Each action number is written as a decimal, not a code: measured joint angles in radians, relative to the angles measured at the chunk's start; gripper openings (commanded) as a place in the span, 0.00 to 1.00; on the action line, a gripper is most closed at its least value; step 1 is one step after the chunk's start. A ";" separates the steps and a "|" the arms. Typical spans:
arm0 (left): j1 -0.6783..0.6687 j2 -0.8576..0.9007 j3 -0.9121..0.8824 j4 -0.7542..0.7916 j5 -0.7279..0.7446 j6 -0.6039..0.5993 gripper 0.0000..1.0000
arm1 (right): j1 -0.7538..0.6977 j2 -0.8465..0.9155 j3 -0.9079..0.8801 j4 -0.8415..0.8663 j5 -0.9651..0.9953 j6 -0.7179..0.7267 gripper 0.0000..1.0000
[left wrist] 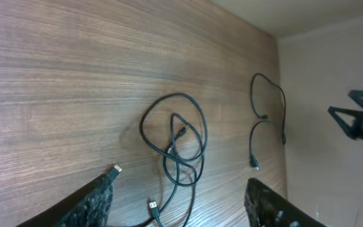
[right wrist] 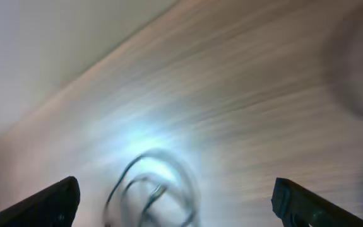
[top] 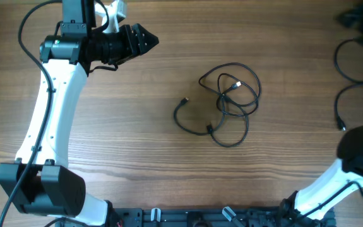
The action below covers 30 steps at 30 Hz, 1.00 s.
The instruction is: Untangle cables
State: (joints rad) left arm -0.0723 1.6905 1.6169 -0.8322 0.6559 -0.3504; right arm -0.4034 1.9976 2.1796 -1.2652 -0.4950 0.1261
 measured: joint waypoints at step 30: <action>0.074 0.000 0.000 -0.085 -0.372 -0.337 0.73 | 0.765 0.002 -0.779 0.501 0.110 -0.424 0.15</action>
State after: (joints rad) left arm 0.0021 1.6901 1.6165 -0.9169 0.2844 -0.6876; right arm 0.3614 1.9991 1.4010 -0.7643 -0.3851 -0.2977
